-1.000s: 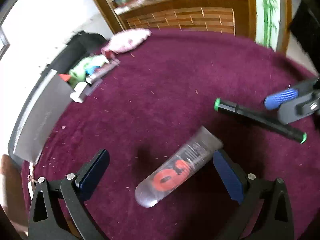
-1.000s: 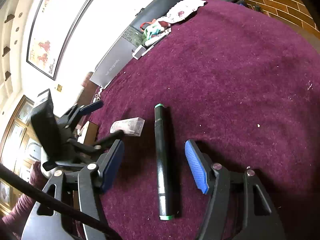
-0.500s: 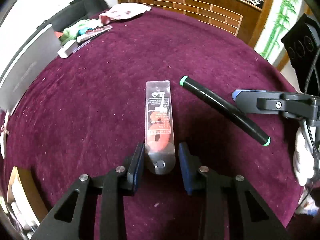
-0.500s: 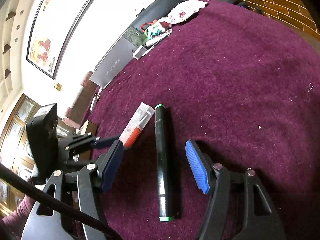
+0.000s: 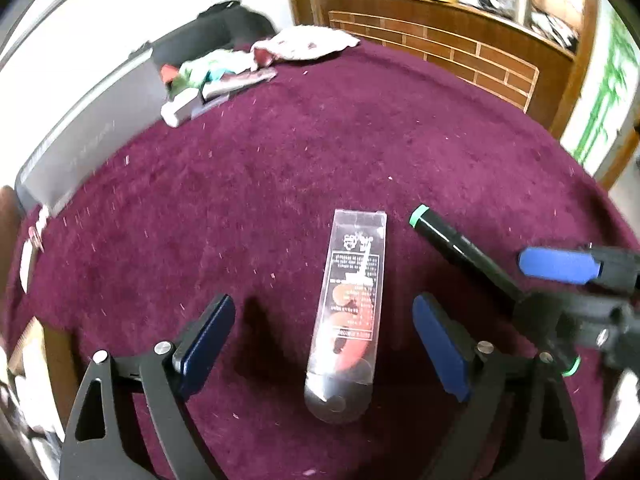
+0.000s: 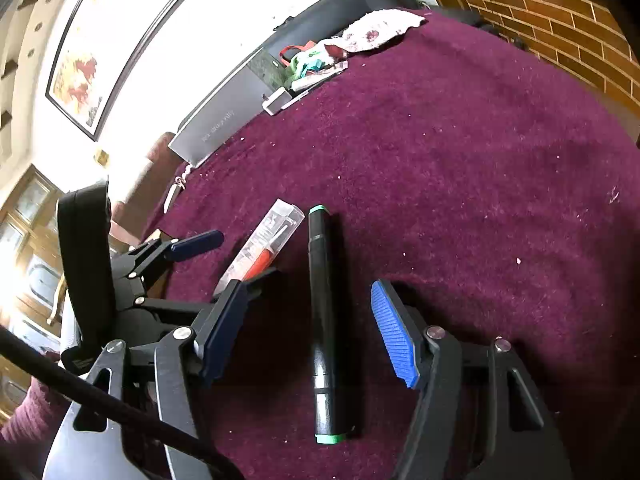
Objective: Organize objects
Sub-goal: 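Grasp the clear toothbrush package with left while right holds the black marker, then carry the toothbrush package and marker to the tray with both grippers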
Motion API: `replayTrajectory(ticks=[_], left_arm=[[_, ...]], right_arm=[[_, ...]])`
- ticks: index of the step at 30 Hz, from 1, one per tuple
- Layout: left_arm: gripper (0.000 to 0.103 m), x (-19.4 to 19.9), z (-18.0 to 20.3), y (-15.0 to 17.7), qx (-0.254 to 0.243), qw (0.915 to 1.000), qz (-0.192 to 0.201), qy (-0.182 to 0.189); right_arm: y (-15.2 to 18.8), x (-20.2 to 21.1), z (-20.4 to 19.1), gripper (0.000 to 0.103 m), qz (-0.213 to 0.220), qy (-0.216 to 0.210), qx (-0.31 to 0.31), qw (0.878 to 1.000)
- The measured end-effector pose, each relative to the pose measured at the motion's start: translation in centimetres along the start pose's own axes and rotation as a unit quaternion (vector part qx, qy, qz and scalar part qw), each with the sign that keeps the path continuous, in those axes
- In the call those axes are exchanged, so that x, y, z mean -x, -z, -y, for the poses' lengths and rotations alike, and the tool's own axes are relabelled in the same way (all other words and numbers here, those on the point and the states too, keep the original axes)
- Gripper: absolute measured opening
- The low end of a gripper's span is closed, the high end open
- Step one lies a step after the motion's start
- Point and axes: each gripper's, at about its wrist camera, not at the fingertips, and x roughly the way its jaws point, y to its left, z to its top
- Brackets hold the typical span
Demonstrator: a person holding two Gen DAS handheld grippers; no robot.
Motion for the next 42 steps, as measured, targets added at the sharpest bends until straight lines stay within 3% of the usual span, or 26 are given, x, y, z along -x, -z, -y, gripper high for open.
replayTrajectory(ticks=[2, 3, 7, 16, 18, 20, 22, 24, 28, 30, 32, 33, 34, 36, 39, 42], left_arm=[[0.049, 0.5, -0.3, 0.3, 0.018, 0.9992, 0.001, 0.036], [0.022, 1.0, 0.1, 0.4, 0.009, 0.9992, 0.004, 0.038], [0.023, 2.4, 0.0, 1.9, 0.015, 0.9986, 0.007, 0.05], [0.024, 4.0, -1.6, 5.1, 0.05, 0.9979, 0.0, 0.04], [0.031, 3.8, -1.3, 4.9, 0.051, 0.9981, -0.002, 0.034], [0.05, 3.7, -0.4, 4.7, 0.046, 0.9981, 0.002, 0.04], [0.077, 3.3, 0.6, 4.8, 0.035, 0.9987, 0.009, 0.037], [0.093, 3.1, 1.7, 5.2, 0.026, 0.9991, 0.028, 0.017], [0.096, 2.9, 0.9, 5.3, 0.046, 0.9981, 0.026, 0.031], [0.084, 3.2, 0.9, 5.6, 0.042, 0.9985, 0.028, 0.022], [0.057, 4.0, 1.4, 6.0, 0.029, 0.9983, 0.041, 0.029], [0.021, 4.3, 1.6, 6.2, 0.024, 0.9982, 0.047, 0.03], [0.023, 4.7, 1.7, 6.4, 0.024, 0.998, 0.045, 0.036], [0.023, 5.3, 1.1, 6.8, 0.04, 0.9967, 0.047, 0.053], [0.023, 5.9, 0.6, 7.8, 0.056, 0.9956, 0.047, 0.058], [0.023, 7.1, -0.2, 8.8, 0.072, 0.9946, 0.056, 0.05]], right_arm=[[0.1, -0.1, -0.4, 0.064, 0.001, 0.011, 0.009, 1.0], [0.1, -0.1, -0.5, 0.064, 0.001, 0.015, 0.013, 1.0], [0.3, -0.2, -1.0, 0.064, 0.002, 0.03, 0.025, 0.999], [0.4, -0.6, -1.8, 0.064, -0.001, 0.058, 0.044, 0.997], [0.4, -1.0, -2.7, 0.064, -0.009, 0.089, 0.065, 0.994], [0.6, -1.7, -4.0, 0.064, -0.02, 0.133, 0.093, 0.987], [0.8, -2.6, -5.2, 0.065, -0.034, 0.176, 0.122, 0.976], [0.8, -3.3, -5.9, 0.067, -0.048, 0.208, 0.141, 0.967], [0.9, -3.8, -6.2, 0.067, -0.062, 0.237, 0.148, 0.958], [0.8, -4.1, -6.3, 0.063, -0.067, 0.25, 0.152, 0.954], [0.9, -4.3, -6.6, 0.061, -0.068, 0.263, 0.158, 0.949], [0.9, -4.3, -6.7, 0.056, -0.068, 0.265, 0.158, 0.949], [0.8, -4.2, -6.7, 0.053, -0.067, 0.27, 0.156, 0.948], [0.8, -4.1, -7.0, 0.032, -0.065, 0.269, 0.159, 0.948], [1.1, -4.1, -7.3, 0.016, -0.067, 0.27, 0.164, 0.947], [1.4, -3.9, -7.5, 0.012, -0.069, 0.266, 0.161, 0.948]])
